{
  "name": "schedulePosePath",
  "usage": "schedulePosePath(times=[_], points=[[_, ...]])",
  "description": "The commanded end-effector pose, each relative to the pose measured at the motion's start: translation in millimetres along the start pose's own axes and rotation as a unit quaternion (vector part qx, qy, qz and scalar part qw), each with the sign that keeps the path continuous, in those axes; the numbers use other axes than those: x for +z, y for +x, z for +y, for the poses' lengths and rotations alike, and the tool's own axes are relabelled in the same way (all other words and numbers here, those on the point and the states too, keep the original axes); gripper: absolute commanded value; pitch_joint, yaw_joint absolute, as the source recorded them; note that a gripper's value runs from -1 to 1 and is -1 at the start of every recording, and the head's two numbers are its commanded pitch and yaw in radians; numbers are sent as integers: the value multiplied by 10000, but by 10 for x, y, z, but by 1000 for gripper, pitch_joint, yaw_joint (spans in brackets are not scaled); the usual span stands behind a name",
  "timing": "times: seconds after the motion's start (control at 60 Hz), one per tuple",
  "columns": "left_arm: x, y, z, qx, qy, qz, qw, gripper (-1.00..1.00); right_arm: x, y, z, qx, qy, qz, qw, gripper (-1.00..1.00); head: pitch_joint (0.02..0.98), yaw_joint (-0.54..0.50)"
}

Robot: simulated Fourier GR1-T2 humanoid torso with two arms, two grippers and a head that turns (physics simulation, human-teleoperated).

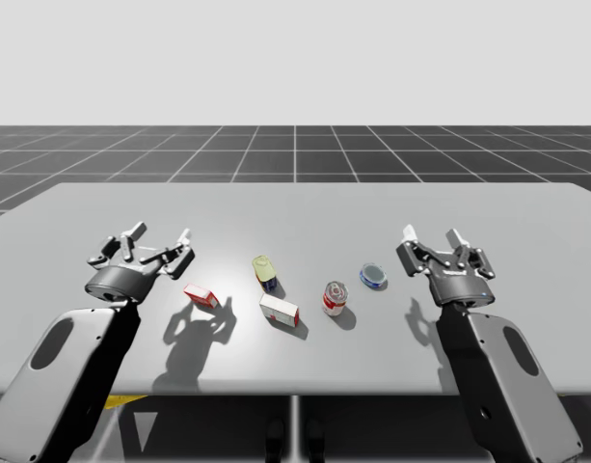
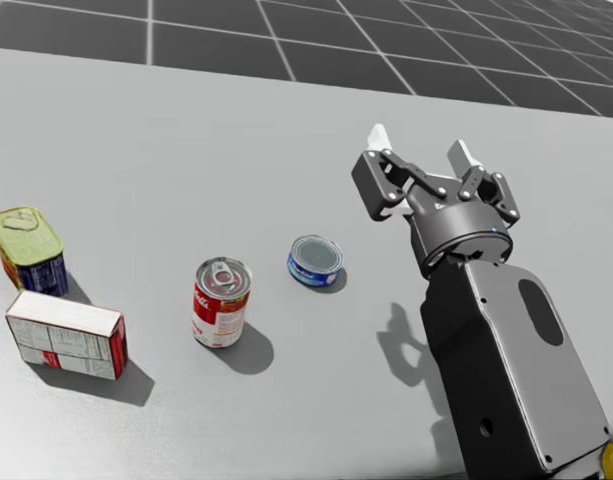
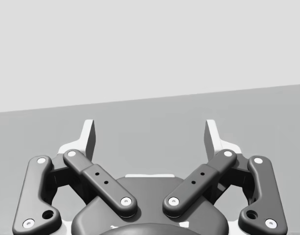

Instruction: Pick up the tuna fish can and lift it.

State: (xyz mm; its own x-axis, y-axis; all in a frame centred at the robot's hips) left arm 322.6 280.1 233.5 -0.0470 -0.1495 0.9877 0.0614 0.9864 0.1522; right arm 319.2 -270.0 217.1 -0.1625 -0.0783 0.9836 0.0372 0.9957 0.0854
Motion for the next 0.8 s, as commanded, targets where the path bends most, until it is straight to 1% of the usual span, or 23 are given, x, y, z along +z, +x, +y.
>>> schedulePosePath(times=[0.017, 0.033, 0.067, 0.1, 0.167, 0.217, 0.233, 0.267, 0.367, 0.4, 0.433, 0.467, 0.483, 0.5, 0.55, 0.567, 0.583, 0.65, 0.683, 0.733, 0.8], points=[[-9, -7, -22, -21, -35, 5, 10000, -1000, -12, -55, 1, 68, 90, 252, 9996, -1000, 798, -365], [-10, -8, -22, -23, -35, 6, 10000, -1000, -7, -65, 4, 128, 165, 324, 9993, -1000, 804, -371], [-9, -7, -24, -27, -35, 6, 10000, -1000, -14, -75, 0, 196, 203, 367, 9989, -1000, 807, -373], [-9, -6, -24, -30, -30, 1, 10000, -1000, -5, -79, 13, 215, 211, 525, 9982, -1000, 809, -372], [-7, -5, -30, -26, -29, 2, 10000, -1000, 36, -58, 46, 215, 368, 645, 9970, -1000, 807, -365], [-5, -5, -34, -22, -37, 4, 10000, -1000, 101, -52, 69, 291, 587, 702, 9954, -1000, 805, -359], [-5, -4, -35, -22, -39, 4, 10000, -1000, 136, -49, 77, 280, 694, 756, 9943, -1000, 804, -357], [-5, -3, -35, -22, -43, 0, 10000, -1000, 194, -54, 87, 205, 810, 897, 9925, -1000, 803, -354], [-4, -1, -38, -18, -48, -1, 10000, -1000, 367, -115, 86, 242, 1163, 1121, 9866, -1000, 800, -348], [-4, -1, -41, -15, -52, 1, 10000, -1000, 441, -149, 90, 222, 1335, 1260, 9828, -1000, 799, -346], [-4, -2, -44, -17, -53, 3, 10000, -1000, 473, -171, 95, 228, 1424, 1321, 9807, -1000, 798, -346], [-5, -4, -47, -24, -56, 6, 10000, -1000, 509, -225, 98, 333, 1512, 1332, 9789, -1000, 797, -346], [-5, -5, -48, -24, -57, 8, 10000, -1000, 524, -273, 95, 444, 1546, 1326, 9780, -1000, 798, -347], [-6, -5, -49, -25, -57, 10, 10000, -1000, 527, -293, 92, 469, 1552, 1328, 9778, -1000, 798, -348], [-5, -8, -52, -27, -56, 17, 10000, -1000, 537, -377, 84, 441, 1520, 1380, 9777, -1000, 798, -347], [-6, -9, -52, -27, -55, 18, 10000, -1000, 538, -401, 82, 456, 1509, 1376, 9779, -1000, 798, -347], [-7, -11, -53, -30, -53, 22, 10000, -1000, 533, -458, 73, 544, 1493, 1330, 9783, -1000, 798, -346], [-6, -13, -58, -36, -51, 27, 10000, -1000, 527, -538, 77, 536, 1491, 1412, 9772, -1000, 797, -343], [-7, -14, -60, -38, -50, 33, 10000, -1000, 521, -561, 80, 577, 1486, 1420, 9769, -1000, 797, -343], [-9, -17, -62, -44, -48, 42, 10000, -1000, 508, -617, 93, 582, 1522, 1492, 9753, -1000, 798, -343], [-9, -17, -64, -43, -50, 43, 10000, -1000, 475, -684, 112, 655, 1547, 1534, 9738, -1000, 799, -344]])
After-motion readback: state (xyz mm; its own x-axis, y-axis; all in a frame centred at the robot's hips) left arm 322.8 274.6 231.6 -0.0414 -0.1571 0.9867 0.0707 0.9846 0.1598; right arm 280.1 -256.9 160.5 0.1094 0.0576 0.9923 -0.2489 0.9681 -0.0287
